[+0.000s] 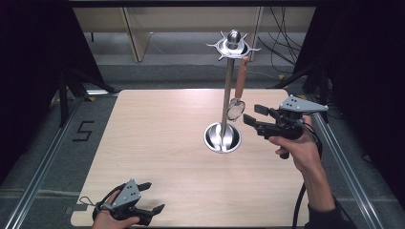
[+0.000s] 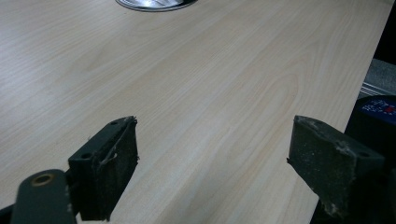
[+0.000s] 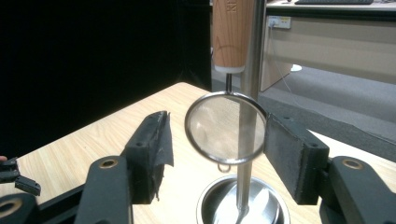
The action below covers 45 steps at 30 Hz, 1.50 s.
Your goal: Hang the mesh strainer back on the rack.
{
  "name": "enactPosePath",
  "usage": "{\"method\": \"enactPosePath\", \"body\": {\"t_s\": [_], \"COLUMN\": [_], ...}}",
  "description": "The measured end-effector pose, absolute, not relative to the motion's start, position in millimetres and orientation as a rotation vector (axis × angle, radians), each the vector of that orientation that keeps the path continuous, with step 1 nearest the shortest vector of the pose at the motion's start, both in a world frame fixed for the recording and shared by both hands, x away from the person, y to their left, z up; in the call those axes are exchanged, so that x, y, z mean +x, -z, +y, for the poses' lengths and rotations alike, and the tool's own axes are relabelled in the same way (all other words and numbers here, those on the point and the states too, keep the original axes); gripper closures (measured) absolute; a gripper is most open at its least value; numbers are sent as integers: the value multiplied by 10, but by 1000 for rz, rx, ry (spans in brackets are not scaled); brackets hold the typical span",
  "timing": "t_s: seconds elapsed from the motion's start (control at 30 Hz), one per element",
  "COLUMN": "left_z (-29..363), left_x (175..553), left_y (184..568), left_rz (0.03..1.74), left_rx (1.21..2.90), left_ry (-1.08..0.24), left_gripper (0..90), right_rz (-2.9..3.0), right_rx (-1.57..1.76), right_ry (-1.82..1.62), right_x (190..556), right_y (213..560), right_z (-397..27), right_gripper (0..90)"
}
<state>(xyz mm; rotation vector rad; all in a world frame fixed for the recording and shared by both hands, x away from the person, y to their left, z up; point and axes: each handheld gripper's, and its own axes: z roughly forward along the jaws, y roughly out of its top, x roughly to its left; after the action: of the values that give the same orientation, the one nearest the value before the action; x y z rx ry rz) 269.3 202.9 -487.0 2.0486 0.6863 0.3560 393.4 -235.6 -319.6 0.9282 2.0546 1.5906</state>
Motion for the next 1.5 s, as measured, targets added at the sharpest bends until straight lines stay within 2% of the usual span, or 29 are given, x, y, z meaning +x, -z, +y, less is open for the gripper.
{"method": "enactPosePath", "body": {"t_s": [0.4,0.97,1.5], "left_z": [2049,2045,2029], "left_x": [2696,2682,2669], "left_y": [4860,4862,4871], "left_rz": [675,684,715], "left_rx": [2071,2050,2028], "left_ry": [-369,-361,-345], "left_gripper": [153,153,153], "right_rz": [2057,2133,2245], "right_rx": [942,937,901], "right_ry": [-1542,-1495,-1416], "right_x": [3931,3846,3720], "right_y": [3307,3431,3720], "right_z": [-2315,-2301,-2188], "right_gripper": [354,343,338]}}
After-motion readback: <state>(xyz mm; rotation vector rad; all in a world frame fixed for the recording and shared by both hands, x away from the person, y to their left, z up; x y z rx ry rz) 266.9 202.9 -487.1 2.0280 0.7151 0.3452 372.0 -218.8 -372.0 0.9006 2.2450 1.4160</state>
